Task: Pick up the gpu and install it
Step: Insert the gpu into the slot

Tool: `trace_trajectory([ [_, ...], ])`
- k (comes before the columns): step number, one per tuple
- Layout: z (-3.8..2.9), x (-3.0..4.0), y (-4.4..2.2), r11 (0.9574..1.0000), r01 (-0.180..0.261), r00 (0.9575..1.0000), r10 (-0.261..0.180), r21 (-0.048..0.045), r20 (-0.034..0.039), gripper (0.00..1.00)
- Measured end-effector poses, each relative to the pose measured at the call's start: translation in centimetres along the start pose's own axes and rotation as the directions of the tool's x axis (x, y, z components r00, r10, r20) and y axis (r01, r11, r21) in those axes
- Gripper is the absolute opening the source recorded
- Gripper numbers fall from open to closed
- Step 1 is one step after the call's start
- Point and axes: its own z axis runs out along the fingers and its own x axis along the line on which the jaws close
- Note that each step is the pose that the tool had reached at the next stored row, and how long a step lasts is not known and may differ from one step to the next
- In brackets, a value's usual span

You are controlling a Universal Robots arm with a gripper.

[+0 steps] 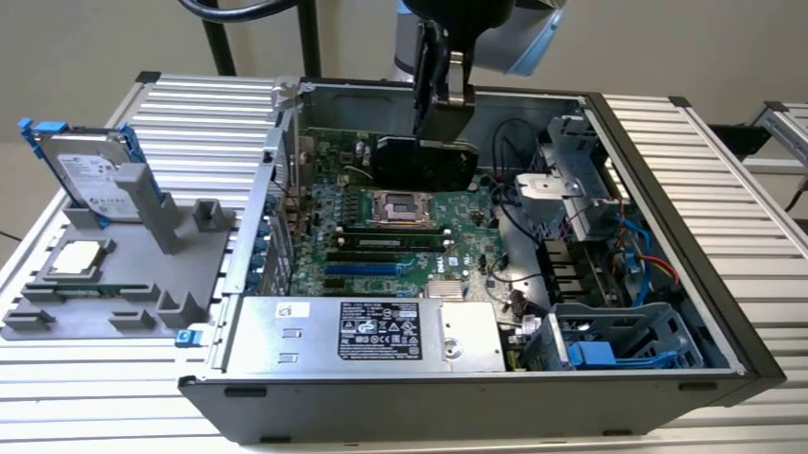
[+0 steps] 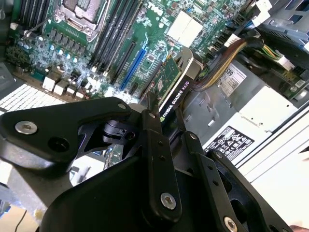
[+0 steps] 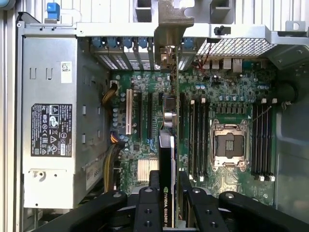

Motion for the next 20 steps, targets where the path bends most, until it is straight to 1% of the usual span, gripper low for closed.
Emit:
trace_trajectory([
  [10,0.03,-0.01,0.0,1.0,-0.001,1.0,0.001,0.0007,0.0002,0.0],
  [11,0.06,-0.01,0.0,1.0,-0.001,1.0,0.001,0.0027,0.0001,0.0],
  [14,0.15,-0.02,-0.01,0.9999,-0.001,1.0,0.001,0.0135,0.0003,0.0],
  [20,0.29,-0.03,-0.02,0.9997,-0.001,1.0,0.001,0.0258,0.0003,0.0],
])
